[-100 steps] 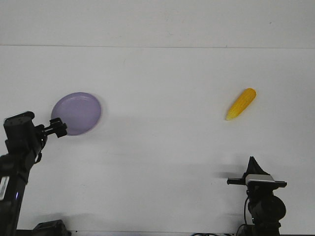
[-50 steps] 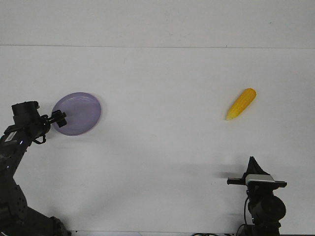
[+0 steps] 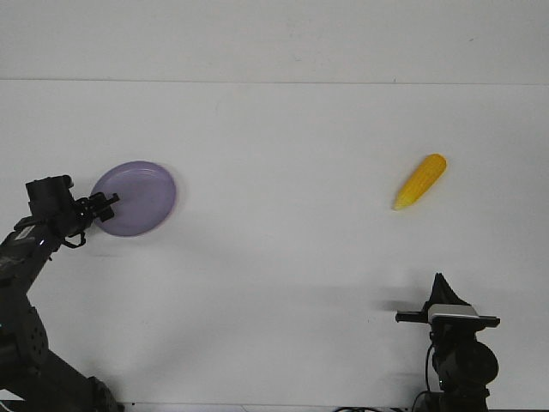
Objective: Place corn on plate with both arms
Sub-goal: 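Grip the rim of the lavender plate with the left gripper, then drag the plate with the left gripper toward the table center, nearer the robot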
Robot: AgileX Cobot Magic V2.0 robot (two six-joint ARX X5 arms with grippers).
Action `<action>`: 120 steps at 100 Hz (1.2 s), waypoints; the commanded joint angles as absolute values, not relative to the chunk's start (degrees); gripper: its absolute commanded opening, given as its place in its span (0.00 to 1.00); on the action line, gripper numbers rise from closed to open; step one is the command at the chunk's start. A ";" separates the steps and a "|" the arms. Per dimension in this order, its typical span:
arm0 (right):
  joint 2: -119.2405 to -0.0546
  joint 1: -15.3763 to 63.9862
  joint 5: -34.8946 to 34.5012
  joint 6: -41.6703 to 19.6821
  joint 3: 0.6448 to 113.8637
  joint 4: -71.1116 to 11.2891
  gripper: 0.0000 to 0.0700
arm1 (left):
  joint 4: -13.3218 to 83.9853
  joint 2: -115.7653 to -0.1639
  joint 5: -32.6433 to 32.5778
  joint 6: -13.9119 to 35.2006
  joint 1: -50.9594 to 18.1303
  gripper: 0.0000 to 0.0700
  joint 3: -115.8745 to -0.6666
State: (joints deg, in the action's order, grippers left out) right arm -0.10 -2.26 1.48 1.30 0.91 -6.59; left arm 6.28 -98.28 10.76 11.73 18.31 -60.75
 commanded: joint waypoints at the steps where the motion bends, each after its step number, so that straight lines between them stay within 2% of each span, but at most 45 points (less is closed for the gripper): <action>1: -0.05 -2.26 1.45 1.13 0.71 -6.00 0.02 | 6.26 -99.59 11.22 12.29 18.28 0.03 -61.56; 2: -0.05 -2.26 1.45 1.13 0.71 -6.00 0.02 | 6.26 -99.59 11.25 12.32 18.28 0.00 -61.56; 15: -0.05 -2.26 1.45 1.13 0.71 -6.00 0.02 | 6.50 -98.87 12.36 12.34 18.31 0.01 -61.56; 28: -0.05 -2.26 1.45 1.13 0.71 -6.00 0.02 | 8.08 -95.35 16.97 12.71 18.31 0.01 -61.56; 45: -0.05 -2.26 1.45 1.13 0.71 -6.00 0.02 | 14.92 -84.62 22.46 13.13 17.21 0.01 -61.54; 52: -0.05 -2.26 1.45 1.13 0.71 -6.00 0.02 | 18.52 -79.05 22.63 13.13 15.11 0.01 -61.14; 74: -0.05 -2.26 1.45 1.13 0.71 -6.00 0.02 | 24.53 -61.52 22.55 14.55 2.55 0.01 -51.90; 88: -0.05 -2.26 1.45 1.13 0.71 -6.00 0.02 | 22.94 -53.28 22.26 21.15 -8.16 0.01 -42.65; 104: -0.05 -2.26 1.45 1.13 0.71 -6.00 0.02 | 16.25 -51.31 19.11 29.06 -19.81 0.01 -33.74; 120: -0.05 -2.26 1.45 1.13 0.71 -6.00 0.02 | 9.19 -53.69 12.27 32.12 -29.04 0.01 -28.77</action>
